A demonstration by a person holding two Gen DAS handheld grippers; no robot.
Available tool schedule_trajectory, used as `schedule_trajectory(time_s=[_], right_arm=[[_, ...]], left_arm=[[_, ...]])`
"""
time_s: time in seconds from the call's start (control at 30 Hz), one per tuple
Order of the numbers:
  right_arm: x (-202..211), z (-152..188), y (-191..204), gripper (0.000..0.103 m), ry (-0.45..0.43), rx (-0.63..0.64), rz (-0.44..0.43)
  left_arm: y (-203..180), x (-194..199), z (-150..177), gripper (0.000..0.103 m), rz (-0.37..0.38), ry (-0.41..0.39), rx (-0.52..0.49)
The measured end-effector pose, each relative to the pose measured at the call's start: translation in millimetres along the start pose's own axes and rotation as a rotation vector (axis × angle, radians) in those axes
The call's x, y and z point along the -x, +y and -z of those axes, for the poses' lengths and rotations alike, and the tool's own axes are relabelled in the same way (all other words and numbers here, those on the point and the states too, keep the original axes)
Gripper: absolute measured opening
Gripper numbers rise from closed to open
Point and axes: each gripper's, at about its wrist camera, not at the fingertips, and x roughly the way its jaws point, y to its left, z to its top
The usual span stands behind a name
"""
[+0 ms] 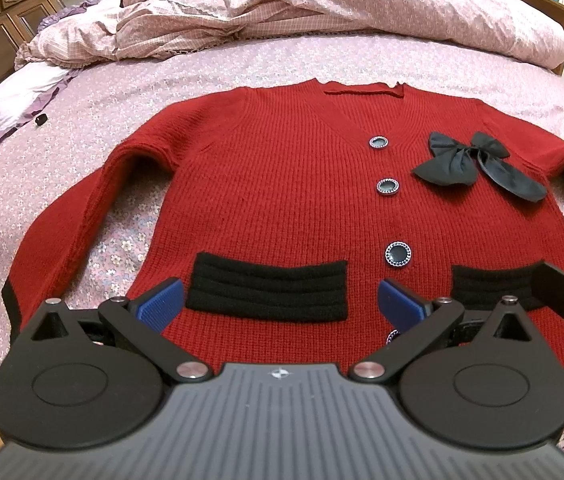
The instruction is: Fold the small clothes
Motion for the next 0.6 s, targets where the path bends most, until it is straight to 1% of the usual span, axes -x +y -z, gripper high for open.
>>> schedule_trajectory(time_s=[0.27,0.6], right_arm=[[-3.0,3.5,-2.1,0.103,0.009,-0.010,-0.006],[-7.7,-0.1,-21.5,0.103,0.020,-0.031,-0.009]], left_arm=[[3.0,-4.3,2.6,0.103,0.003,0.018,-0.001],[-2.4,-20.3,-17.0,0.103,0.020,0.056,0.005]])
